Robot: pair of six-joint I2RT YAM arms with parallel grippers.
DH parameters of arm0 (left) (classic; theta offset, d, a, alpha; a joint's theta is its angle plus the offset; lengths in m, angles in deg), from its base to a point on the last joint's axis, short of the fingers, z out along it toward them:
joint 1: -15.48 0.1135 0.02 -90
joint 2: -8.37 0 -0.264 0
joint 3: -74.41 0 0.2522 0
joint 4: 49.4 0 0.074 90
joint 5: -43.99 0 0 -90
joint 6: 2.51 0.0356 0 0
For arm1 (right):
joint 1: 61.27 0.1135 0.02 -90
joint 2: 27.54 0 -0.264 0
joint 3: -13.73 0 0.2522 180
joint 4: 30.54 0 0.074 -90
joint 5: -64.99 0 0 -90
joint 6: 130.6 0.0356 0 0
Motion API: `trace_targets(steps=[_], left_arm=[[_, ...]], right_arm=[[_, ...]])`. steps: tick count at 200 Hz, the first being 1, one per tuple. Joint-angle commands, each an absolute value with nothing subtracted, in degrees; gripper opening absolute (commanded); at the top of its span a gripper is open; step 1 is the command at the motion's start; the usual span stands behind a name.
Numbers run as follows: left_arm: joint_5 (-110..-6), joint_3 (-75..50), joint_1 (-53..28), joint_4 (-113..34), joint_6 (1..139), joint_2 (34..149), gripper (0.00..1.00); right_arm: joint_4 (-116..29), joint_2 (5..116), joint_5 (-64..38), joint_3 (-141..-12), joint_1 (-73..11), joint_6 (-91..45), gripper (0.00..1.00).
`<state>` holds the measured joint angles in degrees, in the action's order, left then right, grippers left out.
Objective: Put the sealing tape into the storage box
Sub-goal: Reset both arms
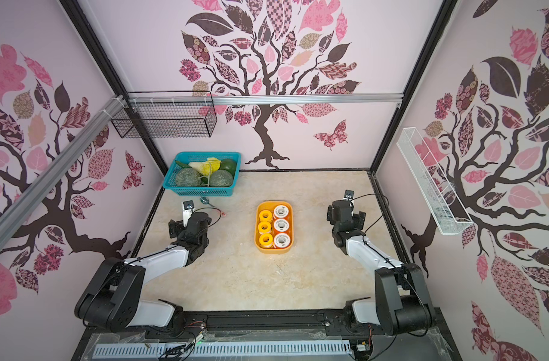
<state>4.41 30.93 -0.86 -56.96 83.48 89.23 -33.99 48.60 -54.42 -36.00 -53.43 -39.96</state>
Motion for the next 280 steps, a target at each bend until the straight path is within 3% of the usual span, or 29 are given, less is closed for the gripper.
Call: trace_targets(steps=[1,31,82,109,131,171,280], left_arm=[[-5.7,34.1,1.5,-68.5,85.8,90.1,0.98],[-12.3,36.1,2.5,-77.1,89.6,91.8,0.98],[-19.8,38.1,4.5,-80.3,91.8,91.2,0.98],[-22.7,42.5,6.0,-94.1,93.1,94.8,0.98],[-23.9,42.3,6.8,-92.6,92.0,94.7,0.98],[-25.9,41.4,7.9,-90.7,91.4,94.7,0.98],[-26.8,41.4,9.0,-90.7,90.2,94.8,0.98]], right_arm=[[-19.6,49.4,-49.8,-32.3,-53.9,-43.8,0.99],[-9.9,51.0,-44.6,-28.8,-55.1,-44.5,0.99],[-9.8,50.0,-37.8,-27.8,-57.2,-44.2,0.99],[-6.4,48.5,-34.1,-26.1,-59.0,-42.3,0.99],[1.9,49.9,-32.2,-24.2,-59.2,-42.6,0.99],[-4.3,53.2,-33.9,-29.9,-59.4,-42.3,0.99],[-12.4,50.2,-32.2,-29.6,-60.4,-42.3,0.99]])
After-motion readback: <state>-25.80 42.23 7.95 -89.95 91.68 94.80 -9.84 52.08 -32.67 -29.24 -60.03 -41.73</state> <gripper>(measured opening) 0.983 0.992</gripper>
